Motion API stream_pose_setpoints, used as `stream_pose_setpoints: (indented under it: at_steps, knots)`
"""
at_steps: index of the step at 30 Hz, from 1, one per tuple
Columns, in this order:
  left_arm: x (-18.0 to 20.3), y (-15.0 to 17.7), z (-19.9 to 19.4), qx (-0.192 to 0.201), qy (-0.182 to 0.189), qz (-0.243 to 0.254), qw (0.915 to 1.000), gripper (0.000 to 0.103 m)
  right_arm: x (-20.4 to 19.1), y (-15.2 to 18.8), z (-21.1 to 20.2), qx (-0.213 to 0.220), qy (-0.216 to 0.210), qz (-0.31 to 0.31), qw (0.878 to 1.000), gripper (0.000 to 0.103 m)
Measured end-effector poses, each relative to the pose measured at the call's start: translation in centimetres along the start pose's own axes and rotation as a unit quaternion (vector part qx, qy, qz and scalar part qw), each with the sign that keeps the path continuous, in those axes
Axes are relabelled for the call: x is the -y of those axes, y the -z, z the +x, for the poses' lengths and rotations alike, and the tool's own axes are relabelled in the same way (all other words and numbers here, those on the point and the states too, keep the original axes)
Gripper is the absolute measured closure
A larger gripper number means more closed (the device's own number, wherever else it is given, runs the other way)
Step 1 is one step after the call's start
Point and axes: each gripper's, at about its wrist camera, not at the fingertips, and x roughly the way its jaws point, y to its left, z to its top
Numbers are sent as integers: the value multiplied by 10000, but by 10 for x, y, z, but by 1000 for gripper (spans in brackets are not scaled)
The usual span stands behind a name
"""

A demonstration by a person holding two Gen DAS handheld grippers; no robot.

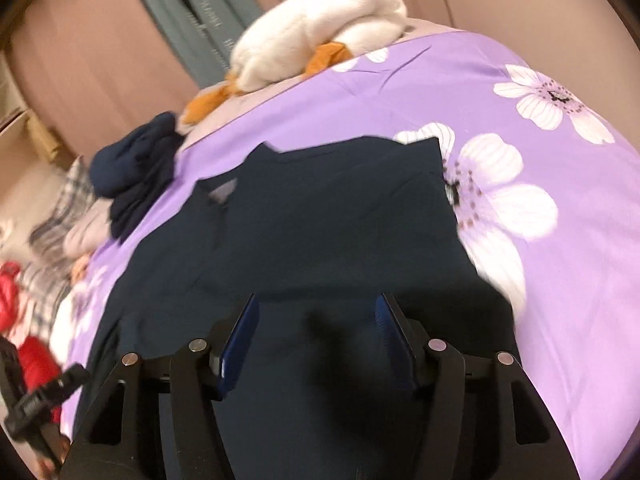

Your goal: Fold large clothes

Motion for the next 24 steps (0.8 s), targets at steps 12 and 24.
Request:
stream_pose_setpoints:
  at_steps: [12, 24]
  knots:
    - [-190, 134, -213, 1133, -898, -2577, 9553, 1, -46, 86, -69, -137, -1154, -124, 9931, 26]
    - [-258, 186, -203, 965, 296, -3820, 9186, 1, -77, 118, -87, -551, -1718, -254, 9833, 26]
